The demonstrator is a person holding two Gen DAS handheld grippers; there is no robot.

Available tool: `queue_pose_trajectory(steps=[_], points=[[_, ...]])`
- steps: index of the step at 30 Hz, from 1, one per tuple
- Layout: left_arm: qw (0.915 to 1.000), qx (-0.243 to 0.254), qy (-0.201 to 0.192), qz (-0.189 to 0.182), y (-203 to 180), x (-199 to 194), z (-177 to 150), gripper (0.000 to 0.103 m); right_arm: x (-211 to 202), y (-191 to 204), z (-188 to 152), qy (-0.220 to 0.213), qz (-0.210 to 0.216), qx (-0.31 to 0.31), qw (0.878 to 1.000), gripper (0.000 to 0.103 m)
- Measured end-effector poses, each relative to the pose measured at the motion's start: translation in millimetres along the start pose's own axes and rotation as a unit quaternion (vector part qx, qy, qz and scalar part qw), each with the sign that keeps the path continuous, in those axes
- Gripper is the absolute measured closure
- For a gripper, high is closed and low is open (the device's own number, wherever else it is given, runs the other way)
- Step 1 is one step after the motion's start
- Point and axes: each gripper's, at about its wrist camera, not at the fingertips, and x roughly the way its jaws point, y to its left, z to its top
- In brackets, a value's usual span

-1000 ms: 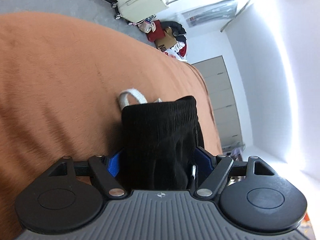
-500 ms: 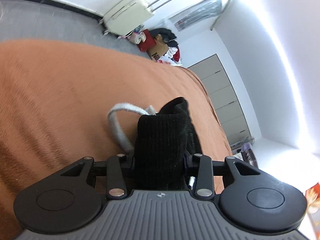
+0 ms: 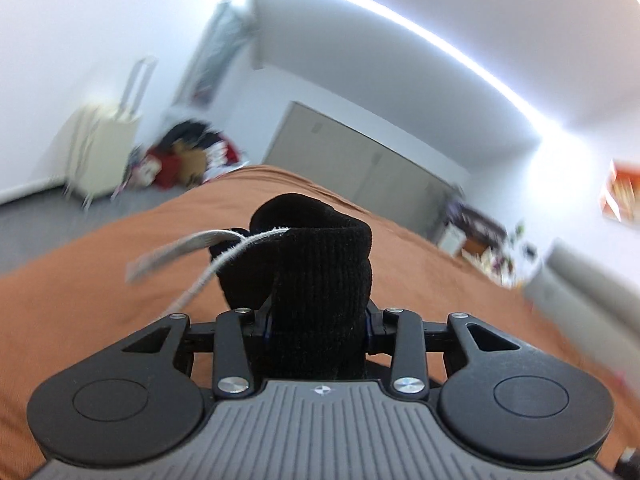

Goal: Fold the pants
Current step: 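Lay the waistband over the folded legs with the left tool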

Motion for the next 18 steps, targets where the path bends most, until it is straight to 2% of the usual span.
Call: queue_pose_trajectory(steps=[3,6,11,16,18], points=[[0.9964,0.082,0.012,-0.014,-43,8,-12,0.061,-14,-16,0,-0.011,-0.009,0.027,1.0,0.074],[0.9869,0.155,0.033,-0.032,-83,19,-33,0.061,-23,-26,-2,-0.017,-0.014,0.042,0.999,0.074],[0.9621,0.258,0.088,-0.016,-138,46,-77,0.061,-37,-38,-3,-0.029,-0.031,0.057,0.997,0.074],[0.9442,0.304,0.126,-0.005,-158,65,-115,0.06,-53,-53,-4,-0.039,-0.054,0.074,0.995,0.073],[0.9309,0.339,0.136,-0.001,-165,67,-133,0.057,-61,-61,-4,-0.044,-0.062,0.083,0.994,0.073]])
